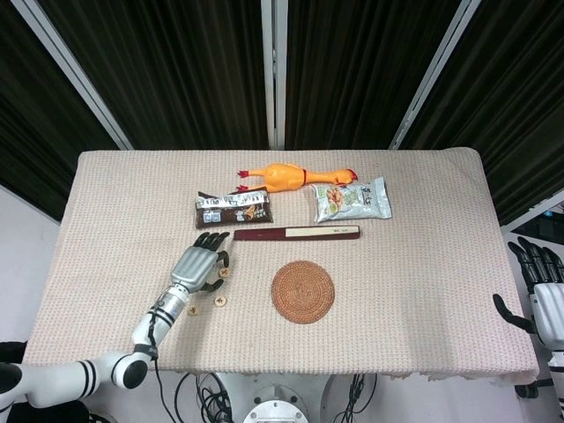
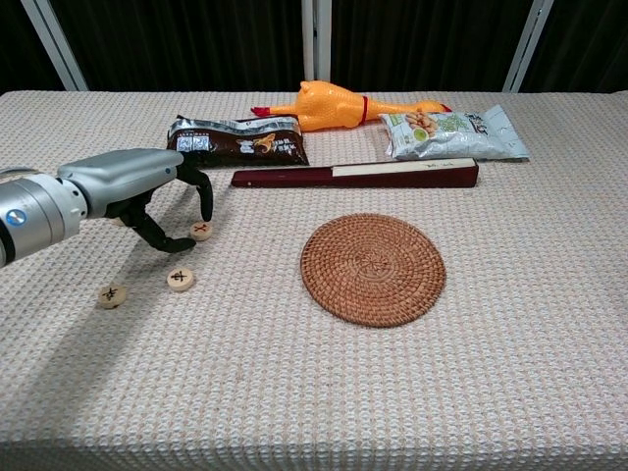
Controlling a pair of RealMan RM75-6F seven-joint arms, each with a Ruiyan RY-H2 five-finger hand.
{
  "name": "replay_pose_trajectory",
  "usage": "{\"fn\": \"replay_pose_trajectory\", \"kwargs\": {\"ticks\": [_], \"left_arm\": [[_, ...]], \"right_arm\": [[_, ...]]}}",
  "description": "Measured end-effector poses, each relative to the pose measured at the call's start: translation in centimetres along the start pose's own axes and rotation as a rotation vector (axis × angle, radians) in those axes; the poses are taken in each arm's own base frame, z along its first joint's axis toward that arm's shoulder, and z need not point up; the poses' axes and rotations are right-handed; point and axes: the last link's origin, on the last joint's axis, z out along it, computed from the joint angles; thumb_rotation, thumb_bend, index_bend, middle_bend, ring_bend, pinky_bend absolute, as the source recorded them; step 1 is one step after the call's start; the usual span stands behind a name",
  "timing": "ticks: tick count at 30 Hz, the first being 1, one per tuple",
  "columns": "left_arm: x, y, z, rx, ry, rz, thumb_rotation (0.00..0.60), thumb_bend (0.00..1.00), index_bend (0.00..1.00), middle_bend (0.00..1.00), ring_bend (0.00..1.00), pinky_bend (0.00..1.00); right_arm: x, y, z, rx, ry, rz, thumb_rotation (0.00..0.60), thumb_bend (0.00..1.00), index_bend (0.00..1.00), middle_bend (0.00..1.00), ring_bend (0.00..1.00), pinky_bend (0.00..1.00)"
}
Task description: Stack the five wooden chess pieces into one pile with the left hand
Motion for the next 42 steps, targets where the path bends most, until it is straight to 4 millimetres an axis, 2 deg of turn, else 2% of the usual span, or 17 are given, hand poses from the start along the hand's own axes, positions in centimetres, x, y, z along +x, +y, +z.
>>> {"fn": "replay_pose_trajectory", "kwargs": {"ticks": [12,30,36,42], "left_arm": [[-0.1,-0.2,0.3,0.0,-0.015,-0.012,0.6,0.28,0.44,0.01,0.0,0.0],[0.0,0.0,0.3,0.0,-0.012,-0.019,0.6,0.29,0.52,0.02,0.0,0.0],[1.5,-0.4,-0.2,0.008,0.01,0.007,0.6,0.3,0.51,0.02,0.0,0.0],[3.5,-2.8,-1.0,0.089,0.03,0.014,0.6,0.31,0.51,0.02,0.0,0.0]], "right_arm": [[-0.2,0.0,0.2,-0.007,-0.012,-0.008,0.6,0.28,0.0,0.0,0.0,0.0],[-0.1,0.1,0.1,-0.004,-0.008,-0.003,0.6,0.28,0.0,0.0,0.0,0.0],[-0.2,0.1,0.1,-0.004,-0.014,-0.008,0.6,0.28,0.0,0.0,0.0,0.0],[-0.3,0.0,0.2,-0.004,-0.014,-0.01,0.6,0.28,0.0,0.0,0.0,0.0]]}}
